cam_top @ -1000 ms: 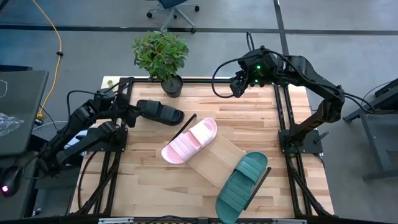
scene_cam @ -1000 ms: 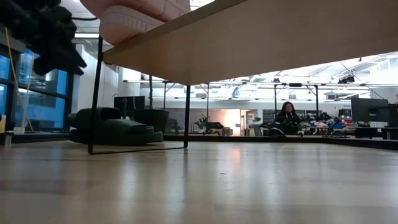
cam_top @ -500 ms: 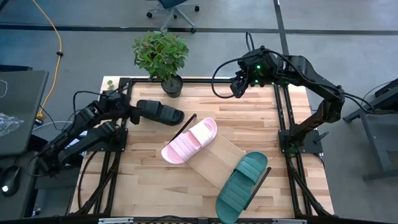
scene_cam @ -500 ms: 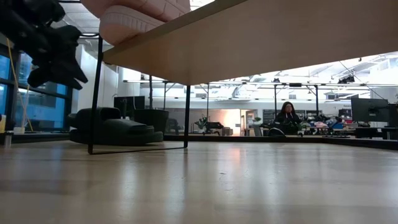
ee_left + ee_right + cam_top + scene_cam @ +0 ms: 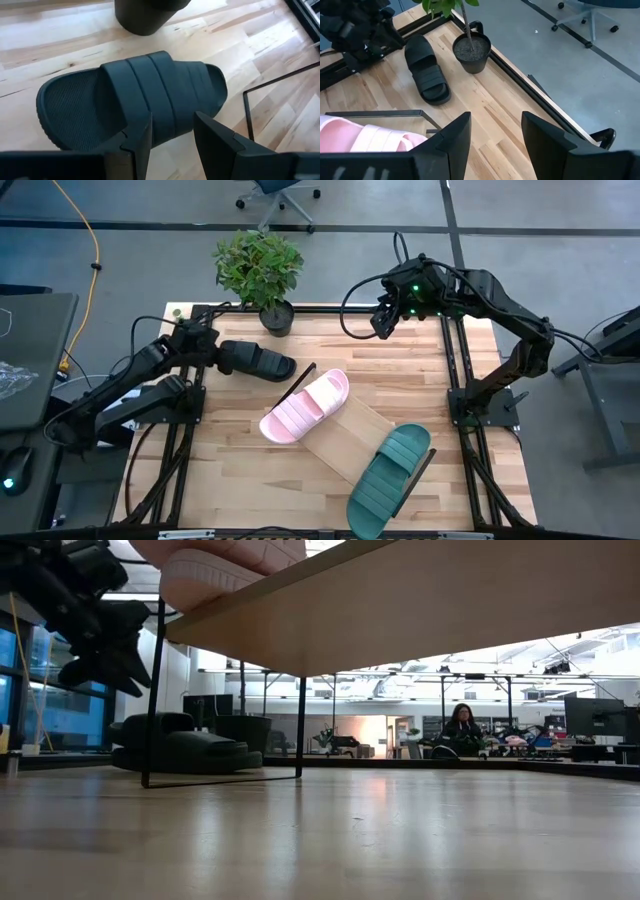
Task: Pick and place slides into the shelf
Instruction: Put the black pair of slides on the shelf
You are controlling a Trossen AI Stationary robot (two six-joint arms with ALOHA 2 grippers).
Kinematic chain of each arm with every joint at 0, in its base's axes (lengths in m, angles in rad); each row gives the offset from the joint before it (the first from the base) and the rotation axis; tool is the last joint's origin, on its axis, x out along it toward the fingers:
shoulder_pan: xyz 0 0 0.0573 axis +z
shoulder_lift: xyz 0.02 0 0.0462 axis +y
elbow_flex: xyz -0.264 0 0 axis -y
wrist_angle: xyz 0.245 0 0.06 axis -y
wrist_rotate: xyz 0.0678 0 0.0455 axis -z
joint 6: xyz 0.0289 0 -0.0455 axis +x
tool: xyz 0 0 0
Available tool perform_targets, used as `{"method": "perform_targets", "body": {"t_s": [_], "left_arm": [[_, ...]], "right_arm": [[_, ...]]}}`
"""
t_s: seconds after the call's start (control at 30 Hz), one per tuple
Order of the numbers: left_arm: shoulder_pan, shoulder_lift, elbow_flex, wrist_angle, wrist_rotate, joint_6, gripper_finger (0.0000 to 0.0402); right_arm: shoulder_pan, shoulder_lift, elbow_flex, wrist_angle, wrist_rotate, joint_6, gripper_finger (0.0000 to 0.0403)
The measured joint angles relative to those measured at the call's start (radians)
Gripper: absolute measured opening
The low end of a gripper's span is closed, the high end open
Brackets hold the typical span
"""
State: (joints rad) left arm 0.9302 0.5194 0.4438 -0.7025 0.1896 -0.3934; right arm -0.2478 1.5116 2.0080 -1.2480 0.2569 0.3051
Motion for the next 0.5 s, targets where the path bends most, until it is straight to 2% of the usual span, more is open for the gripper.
{"method": "perform_targets", "body": {"t_s": [0.5], "left_arm": [[0.0,0.024,0.0,-0.059,-0.148,0.022,0.0133]], "right_arm": [[-0.001,0.0,0.0,0.0,0.0,-0.018,0.0167]]}}
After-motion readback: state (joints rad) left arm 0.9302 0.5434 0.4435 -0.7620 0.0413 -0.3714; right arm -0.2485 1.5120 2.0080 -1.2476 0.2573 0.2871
